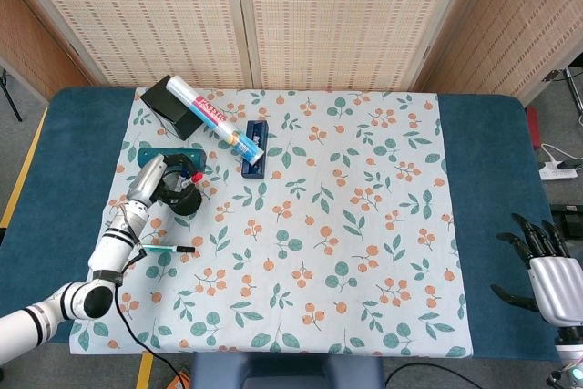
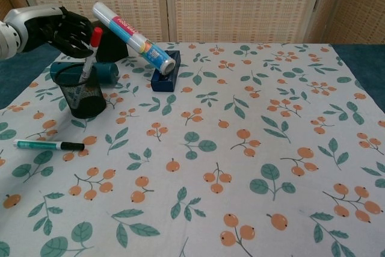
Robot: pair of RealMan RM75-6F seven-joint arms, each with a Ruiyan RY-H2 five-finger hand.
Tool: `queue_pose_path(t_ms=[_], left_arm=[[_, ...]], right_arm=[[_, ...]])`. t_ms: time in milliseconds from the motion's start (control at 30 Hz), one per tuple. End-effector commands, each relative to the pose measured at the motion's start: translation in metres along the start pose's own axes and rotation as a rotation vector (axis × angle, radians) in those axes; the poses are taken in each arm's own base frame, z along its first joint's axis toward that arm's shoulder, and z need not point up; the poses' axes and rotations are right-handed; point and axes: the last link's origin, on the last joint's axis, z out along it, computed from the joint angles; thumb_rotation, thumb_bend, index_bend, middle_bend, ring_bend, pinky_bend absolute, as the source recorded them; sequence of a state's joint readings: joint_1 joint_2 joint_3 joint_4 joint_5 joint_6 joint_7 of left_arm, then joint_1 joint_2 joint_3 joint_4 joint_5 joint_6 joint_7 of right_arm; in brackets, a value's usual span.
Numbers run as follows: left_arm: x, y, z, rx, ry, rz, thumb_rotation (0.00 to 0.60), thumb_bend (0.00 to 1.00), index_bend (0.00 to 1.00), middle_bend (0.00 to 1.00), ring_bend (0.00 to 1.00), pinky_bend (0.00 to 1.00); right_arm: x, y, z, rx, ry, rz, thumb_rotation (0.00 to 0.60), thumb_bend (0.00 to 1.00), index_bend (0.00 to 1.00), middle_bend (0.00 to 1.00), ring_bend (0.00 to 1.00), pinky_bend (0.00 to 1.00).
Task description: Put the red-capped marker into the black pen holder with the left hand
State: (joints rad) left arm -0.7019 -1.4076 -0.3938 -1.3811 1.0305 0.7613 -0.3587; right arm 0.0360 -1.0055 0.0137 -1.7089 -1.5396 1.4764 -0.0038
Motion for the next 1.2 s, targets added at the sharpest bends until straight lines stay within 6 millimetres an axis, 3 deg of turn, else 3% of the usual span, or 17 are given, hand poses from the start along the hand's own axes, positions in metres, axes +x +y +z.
queue_pose_path(t_ms=[33,167,267,400,533,700,833,1000,1200], left_arm=[[0.001,-0.003,-0.001,0.004,-0.015,0.016,0.600,0.35,0.43,0.43,0.21,0.20],[0.004,-0.005,-0.004,0.002,-0.033,0.049,0.600,0.35,0.16,0.16,0.11,0.16],[0.005,-0.003,-0.009,-0.015,-0.021,0.057,0.600,0.35,0.08,0.08,0.07,0.15],[0.006,0.001,-0.031,-0.075,0.023,0.130,0.600,0.35,0.09,0.11,0.07,0.15],[-0.004,0.003,-0.082,-0.154,0.177,0.344,0.600,0.35,0.24,0.26,0.13,0.18],[-0.032,-0.003,-0.148,-0.149,0.337,0.653,0.600,0.35,0.32,0.36,0.17,0.19],[-0.068,-0.012,-0.187,-0.103,0.304,0.701,0.600,0.35,0.34,0.38,0.17,0.20],[-0.104,-0.032,-0.205,-0.049,0.199,0.716,0.600,0.35,0.36,0.38,0.17,0.20],[-0.130,-0.055,-0.199,-0.002,0.132,0.744,0.600,0.35,0.35,0.35,0.17,0.19]], right_arm=[[0.000,0.000,0.000,0.001,0.000,-0.001,0.600,0.00,0.26,0.04,0.11,0.05],[0.000,0.000,0.000,0.002,0.000,0.000,0.600,0.00,0.26,0.04,0.11,0.05],[0.000,-0.001,-0.001,0.006,0.001,0.001,0.600,0.00,0.26,0.04,0.11,0.05],[0.000,-0.001,-0.001,0.009,0.000,0.002,0.600,0.00,0.26,0.04,0.11,0.05],[0.001,-0.002,-0.001,0.012,0.003,0.005,0.600,0.00,0.26,0.04,0.11,0.05],[0.001,-0.002,-0.001,0.014,0.004,0.006,0.600,0.00,0.26,0.04,0.11,0.05],[0.001,-0.003,-0.002,0.021,0.002,0.005,0.600,0.00,0.26,0.04,0.11,0.05],[0.002,-0.004,-0.003,0.029,0.006,0.007,0.600,0.00,0.26,0.04,0.11,0.05],[0.002,-0.005,-0.004,0.033,0.007,0.008,0.600,0.00,0.26,0.04,0.11,0.05]])
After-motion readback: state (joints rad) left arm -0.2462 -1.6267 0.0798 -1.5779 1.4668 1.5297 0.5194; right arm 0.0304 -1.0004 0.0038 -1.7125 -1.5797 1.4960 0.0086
